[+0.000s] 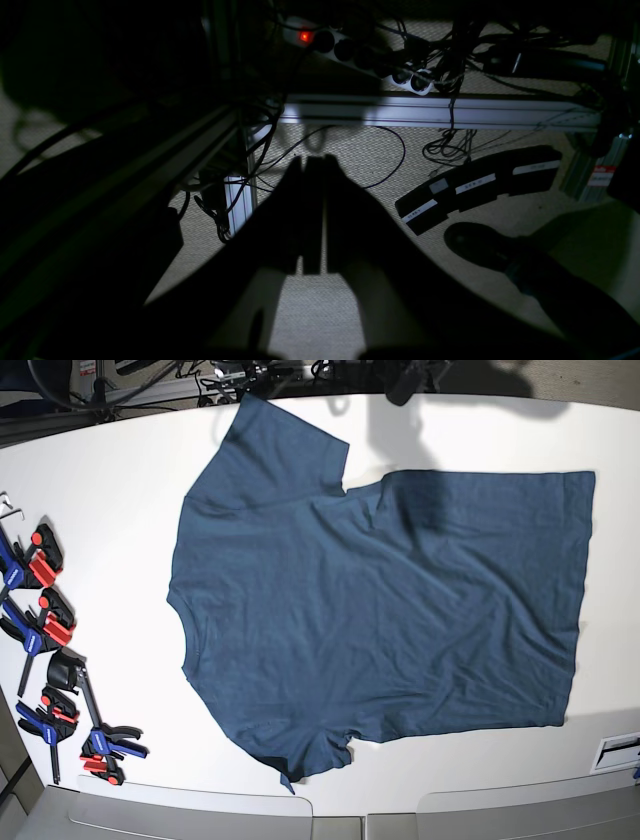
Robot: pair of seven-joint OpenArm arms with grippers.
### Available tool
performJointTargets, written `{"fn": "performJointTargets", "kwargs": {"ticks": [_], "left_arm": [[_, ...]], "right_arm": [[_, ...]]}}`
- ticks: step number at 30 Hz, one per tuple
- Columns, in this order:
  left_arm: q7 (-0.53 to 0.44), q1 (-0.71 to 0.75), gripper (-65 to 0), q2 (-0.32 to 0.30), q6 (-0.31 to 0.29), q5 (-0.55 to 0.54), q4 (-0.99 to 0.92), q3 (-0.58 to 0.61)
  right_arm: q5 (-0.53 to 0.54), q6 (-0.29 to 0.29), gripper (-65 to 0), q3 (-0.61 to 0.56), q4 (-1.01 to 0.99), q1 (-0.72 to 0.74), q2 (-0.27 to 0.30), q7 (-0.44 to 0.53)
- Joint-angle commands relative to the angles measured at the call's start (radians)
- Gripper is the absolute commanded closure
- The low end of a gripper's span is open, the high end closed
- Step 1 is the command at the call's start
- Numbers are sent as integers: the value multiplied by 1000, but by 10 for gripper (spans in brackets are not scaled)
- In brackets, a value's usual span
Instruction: Fold the T-shirt properly
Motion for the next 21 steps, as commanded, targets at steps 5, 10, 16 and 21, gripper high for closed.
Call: {"fn": "performJointTargets", "kwargs": {"ticks": [5, 10, 16, 21], "left_arm": [[-1, 48, 0, 5, 2, -2, 71, 1], [0, 72, 0, 5, 2, -1, 107, 1], [-1, 83, 0, -1, 3, -1, 107, 1], [-11, 101, 0, -49, 3, -1, 107, 1]], "right_arm": [[3, -2, 0, 2, 6, 2, 3, 7], [3, -2, 0, 2, 6, 2, 3, 7], [3, -2, 0, 2, 9, -2, 14, 6], [3, -2, 0, 2, 48, -38, 54, 7]]}}
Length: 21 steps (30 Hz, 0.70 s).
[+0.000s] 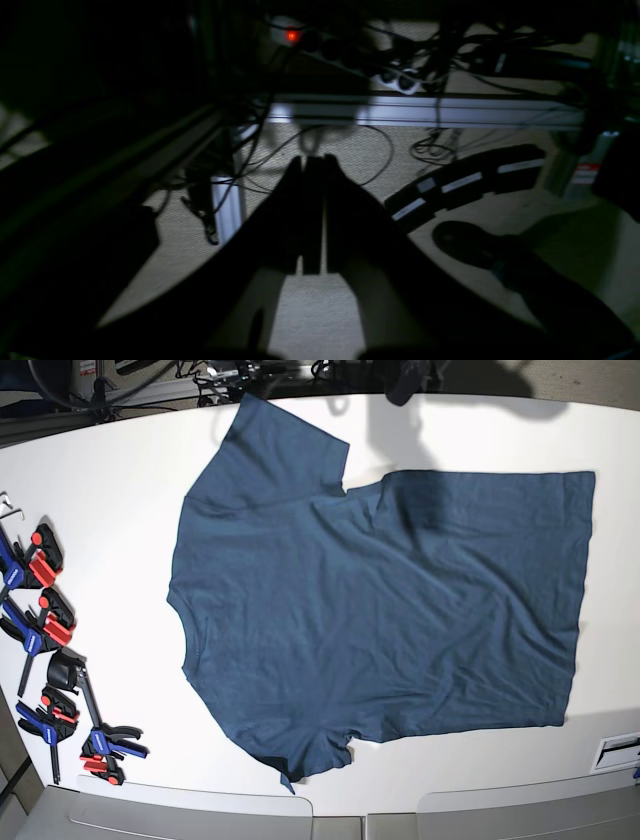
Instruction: Fold the T-shirt properly
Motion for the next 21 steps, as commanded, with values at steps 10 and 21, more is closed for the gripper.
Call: {"fn": "performJointTargets", "kwargs": {"ticks": [10, 21], "left_arm": [[-17, 174, 0, -138, 0, -2, 138, 1], [-13, 655, 0, -402, 2, -5, 761, -5]], "right_arm": [[5, 106, 0, 2, 281, -221, 121, 8], [332, 287, 0, 29, 858, -716, 282, 9]]}}
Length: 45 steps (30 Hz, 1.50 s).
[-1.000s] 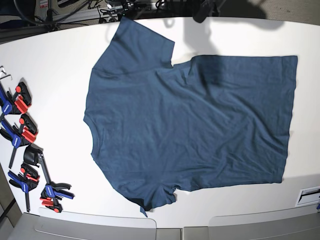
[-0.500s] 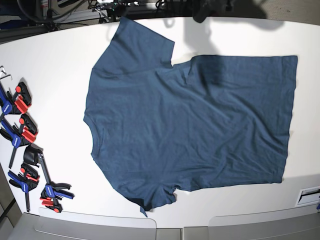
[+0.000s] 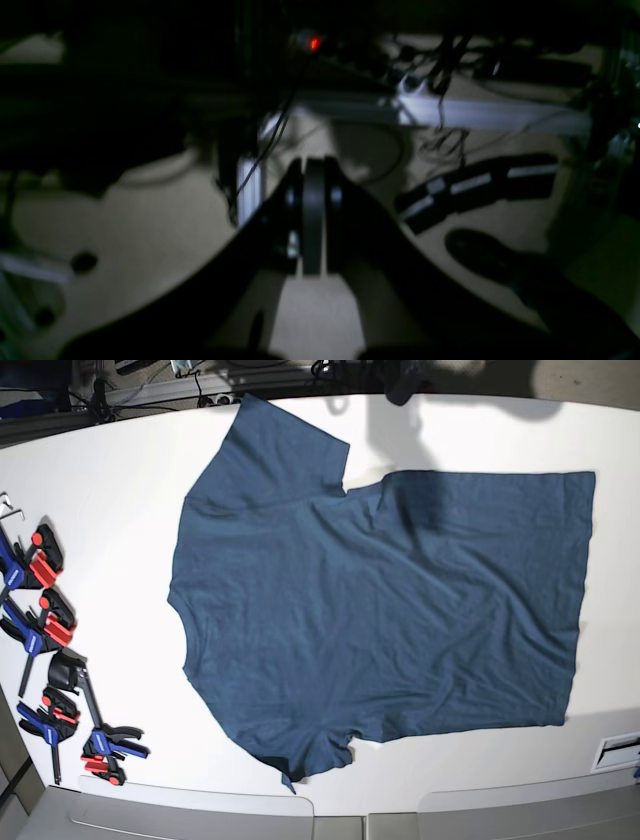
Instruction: Fold the T-shirt properly
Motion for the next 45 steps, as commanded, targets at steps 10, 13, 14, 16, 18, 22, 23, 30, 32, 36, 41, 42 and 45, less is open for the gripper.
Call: {"fn": "performJointTargets", "kwargs": {"ticks": [10, 13, 14, 16, 18, 22, 23, 30, 32, 36, 41, 42, 45], "left_arm": [[120, 358, 0, -53, -8, -3, 587, -254], [119, 394, 0, -53, -8, -16, 727, -346], [119, 394, 0, -53, -8, -37, 764, -378], [119, 394, 0, -53, -8, -94, 824, -440], [110, 394, 0, -53, -9, -171, 866, -490], [82, 387, 0, -48, -112, -336, 899, -541], [83, 367, 0, -47, -159, -375, 898, -543], [133, 248, 0, -47, -557, -664, 898, -543], [189, 233, 0, -44, -660, -720, 898, -543], [246, 224, 0, -1, -689, -748, 898, -543], [244, 223, 0, 92, -689, -744, 898, -545], [244, 224, 0, 113, -689, -743, 898, -545], [244, 220, 0, 168, -689, -732, 898, -545]], "right_arm": [[192, 133, 0, 304, 657, -276, 11, 26], [265, 133, 0, 414, 786, -276, 11, 8], [287, 132, 0, 448, 820, -274, 11, 5], [325, 132, 0, 510, 869, -274, 11, 5], [361, 132, 0, 559, 892, -273, 11, 4], [383, 127, 0, 599, 887, -212, -4, -52], [383, 122, 0, 598, 887, -187, -16, -85], [492, 122, 0, 597, 887, -43, -127, -293], [519, 123, 0, 597, 887, -37, -147, -295], [520, 123, 0, 597, 887, -38, -163, -295], [519, 125, 0, 597, 887, -29, -173, -295], [517, 127, 0, 597, 887, -26, -177, -295], [500, 132, 0, 597, 887, -14, -184, -306]]}}
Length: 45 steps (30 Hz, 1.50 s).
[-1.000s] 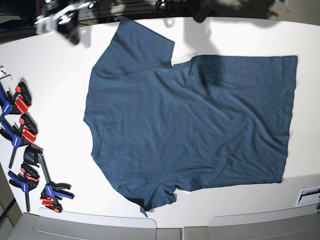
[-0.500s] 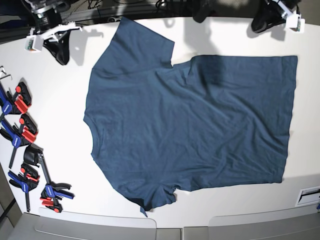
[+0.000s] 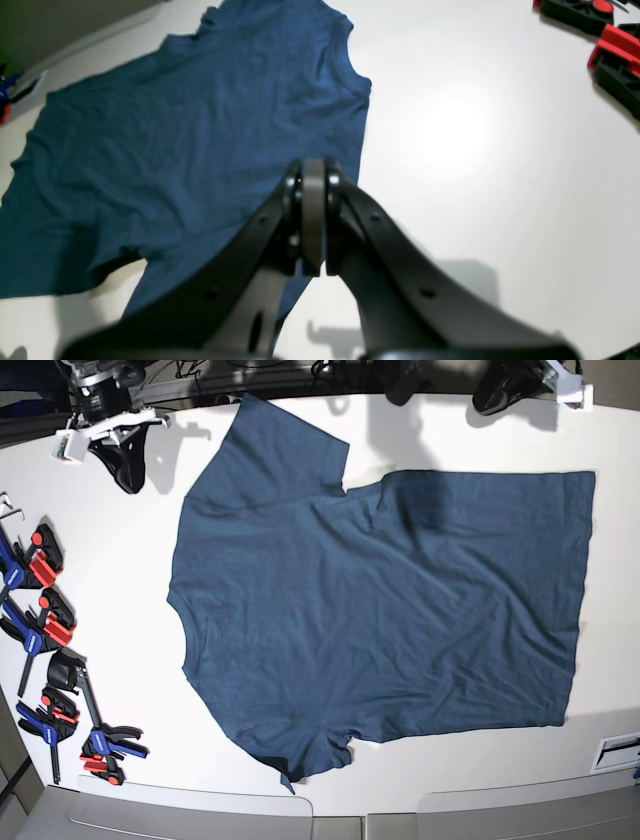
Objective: Fold the T-shirt properly
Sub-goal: 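Move the right gripper to the shirt's sleeve-shoulder corner and grasp it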
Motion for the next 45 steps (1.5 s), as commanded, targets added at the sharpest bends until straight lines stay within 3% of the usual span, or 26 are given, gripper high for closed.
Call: {"fn": "performJointTargets", "kwargs": {"ticks": [1, 3, 4, 6, 7, 8, 12, 14, 21, 24, 31, 41, 45], "left_arm": [[-24, 7, 0, 5, -13, 0, 13, -5], [-24, -10, 0, 14, -13, 61, 13, -5], [-24, -19, 0, 13, -13, 91, 13, -5], [-24, -38, 0, 13, -13, 145, 13, -5], [-24, -49, 0, 13, -13, 165, 13, -5], [-24, -57, -40, 13, -13, 184, 13, -5], [-21, -80, -232, 13, -13, 219, 13, -5], [-20, -81, -275, 13, -13, 218, 13, -5], [18, -82, -278, 13, -13, 218, 13, -5], [39, -84, -278, 13, -13, 218, 13, -5], [39, -96, -278, 13, -13, 218, 13, -5], [39, -97, -278, 13, -13, 218, 13, -5], [39, -98, -278, 13, -13, 260, 13, -5]], "right_arm": [[-7, 6, 0, 8, 16, 2, 2, 11], [-60, 6, 0, 8, 16, 23, -3, -2], [-75, 6, -56, 8, 15, 32, -3, -11], [-80, -18, -246, 8, 15, 50, -3, -15], [-80, -47, -298, 8, 15, 56, -3, -14], [-79, -72, -314, 8, 15, 64, -3, -15], [-81, -124, -314, 8, 15, 77, -3, -14], [-80, -125, -314, 8, 15, 84, -2, -13], [-76, -120, -314, 8, -176, 224, 16, -14], [-53, -69, -314, 8, -351, 304, 29, -37], [174, 42, -314, -7, -642, 434, 31, -284], [177, 13, -314, -199, -680, 480, 29, -286], [124, 13, -311, -216, -680, 496, 5, -273]]}}
